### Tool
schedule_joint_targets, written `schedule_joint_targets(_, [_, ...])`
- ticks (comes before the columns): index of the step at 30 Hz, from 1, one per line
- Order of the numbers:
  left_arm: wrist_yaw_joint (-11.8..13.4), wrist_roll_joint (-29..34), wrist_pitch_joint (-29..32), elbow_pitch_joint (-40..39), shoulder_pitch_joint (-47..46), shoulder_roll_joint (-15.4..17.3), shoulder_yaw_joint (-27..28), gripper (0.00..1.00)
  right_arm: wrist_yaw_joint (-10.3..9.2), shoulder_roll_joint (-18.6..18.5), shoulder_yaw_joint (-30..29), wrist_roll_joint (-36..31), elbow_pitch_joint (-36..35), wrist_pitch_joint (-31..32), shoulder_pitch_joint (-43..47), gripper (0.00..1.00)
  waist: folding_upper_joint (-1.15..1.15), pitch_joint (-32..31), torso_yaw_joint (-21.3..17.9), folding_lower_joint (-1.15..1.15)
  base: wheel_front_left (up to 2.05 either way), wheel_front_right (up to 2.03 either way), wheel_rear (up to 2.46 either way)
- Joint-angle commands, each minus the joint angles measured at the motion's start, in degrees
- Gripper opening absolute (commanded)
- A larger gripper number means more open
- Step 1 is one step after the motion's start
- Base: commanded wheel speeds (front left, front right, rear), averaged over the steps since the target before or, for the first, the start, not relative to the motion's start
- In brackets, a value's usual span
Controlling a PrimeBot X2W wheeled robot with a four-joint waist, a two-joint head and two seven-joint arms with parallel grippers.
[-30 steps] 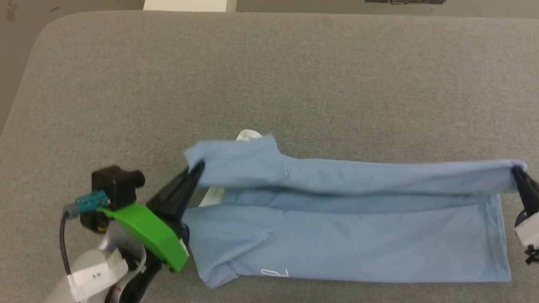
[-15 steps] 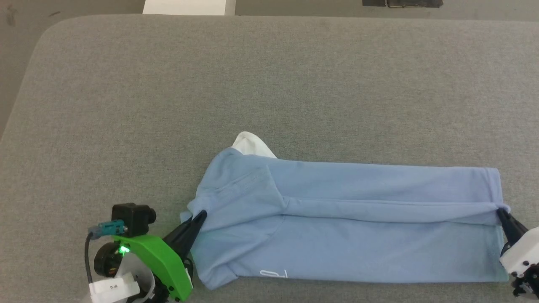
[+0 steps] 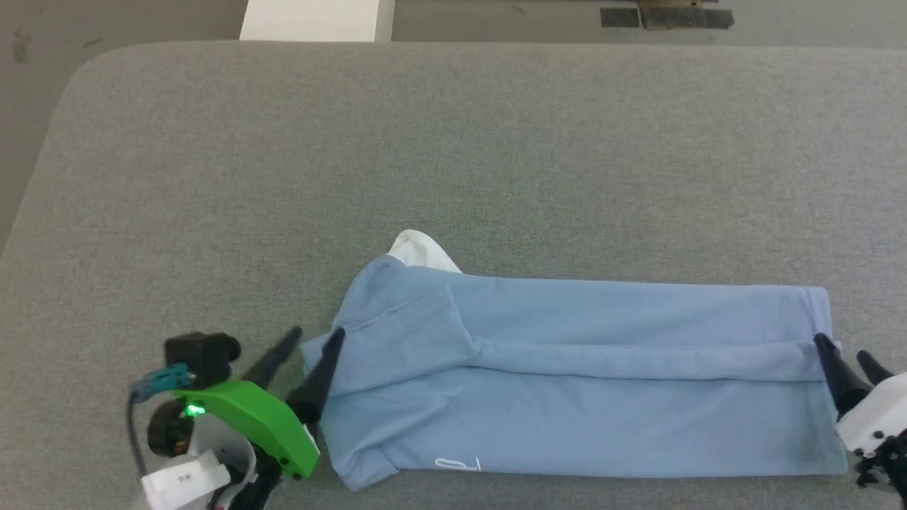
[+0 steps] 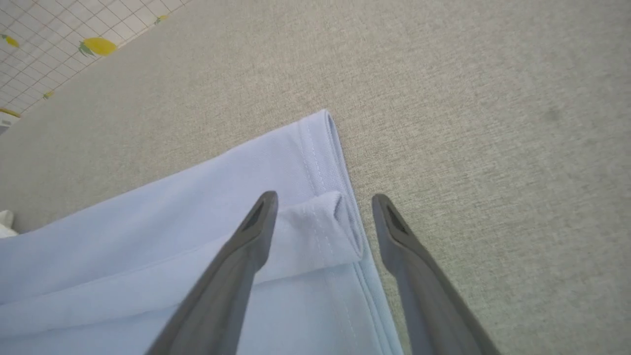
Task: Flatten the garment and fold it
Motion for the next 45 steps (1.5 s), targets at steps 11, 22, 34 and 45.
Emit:
schedule_joint_targets(11, [14.13, 16.36, -16.64, -17.04, 8.09, -2.07, 11.37, 1.0, -0.09, 1.61, -3.68, -1.46, -12.43, -3.07, 7.76, 1.0, 0.0, -2.79, 0.69, 0.0, 0.0, 0.0, 0.0])
schedule_joint_targets(22, [11.33, 30.58, -16.73, -18.17, 17.13, -10.9, 13.59, 1.0, -0.09, 3.56, -4.7, -4.6, -7.5, -0.55, 7.21, 1.0, 0.0, -3.89, 3.05, 0.0, 0.0, 0.0, 0.0])
schedule_joint_targets(34, [5.49, 32.26, -16.73, -15.54, 16.34, -13.59, 15.37, 1.0, -0.09, 2.99, -7.29, -5.97, 2.81, 0.0, 2.52, 1.0, 0.0, -1.04, 5.83, 0.0, 0.0, 0.0, 0.0])
schedule_joint_targets(45, [3.62, 33.53, -16.74, -13.77, 14.13, -14.11, 14.77, 1.0, -0.09, 2.68, -8.83, -6.03, 9.74, 4.14, -2.35, 0.0, 0.0, 0.44, 6.01, 0.0, 0.0, 0.0, 0.0])
